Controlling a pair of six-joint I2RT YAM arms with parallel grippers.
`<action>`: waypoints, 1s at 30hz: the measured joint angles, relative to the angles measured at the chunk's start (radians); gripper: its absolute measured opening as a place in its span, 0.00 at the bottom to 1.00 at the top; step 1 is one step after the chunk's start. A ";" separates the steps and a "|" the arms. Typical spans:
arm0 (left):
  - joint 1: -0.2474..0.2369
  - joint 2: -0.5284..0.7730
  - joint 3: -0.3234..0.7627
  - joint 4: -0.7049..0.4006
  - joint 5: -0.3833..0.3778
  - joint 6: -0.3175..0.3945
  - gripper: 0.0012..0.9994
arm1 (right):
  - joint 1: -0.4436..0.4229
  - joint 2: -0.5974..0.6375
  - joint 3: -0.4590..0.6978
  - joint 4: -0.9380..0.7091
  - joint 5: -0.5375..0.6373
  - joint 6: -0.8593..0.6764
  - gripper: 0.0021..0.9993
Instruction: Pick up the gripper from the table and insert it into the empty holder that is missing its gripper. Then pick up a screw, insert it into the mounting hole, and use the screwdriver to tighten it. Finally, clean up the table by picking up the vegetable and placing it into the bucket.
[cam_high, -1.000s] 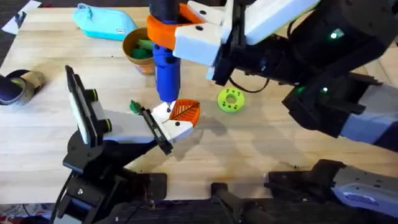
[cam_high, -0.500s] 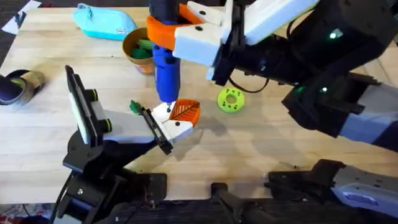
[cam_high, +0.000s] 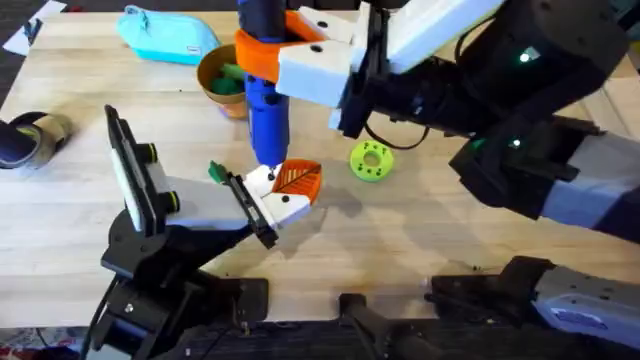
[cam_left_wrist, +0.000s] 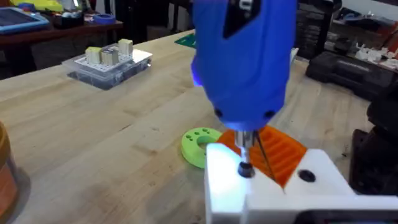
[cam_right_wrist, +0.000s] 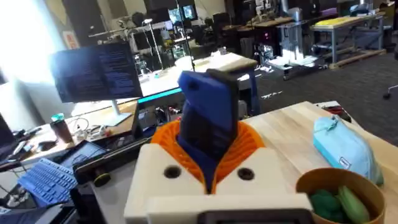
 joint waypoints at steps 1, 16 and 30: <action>0.000 0.000 0.000 0.000 0.000 0.000 0.02 | 0.001 0.001 0.000 -0.001 0.000 0.000 0.02; 0.000 0.000 0.000 0.000 0.000 0.000 0.02 | 0.016 0.022 0.000 0.001 0.001 0.009 0.02; 0.000 0.000 0.000 0.000 0.000 0.000 0.02 | 0.016 0.021 0.000 0.048 -0.004 0.011 0.02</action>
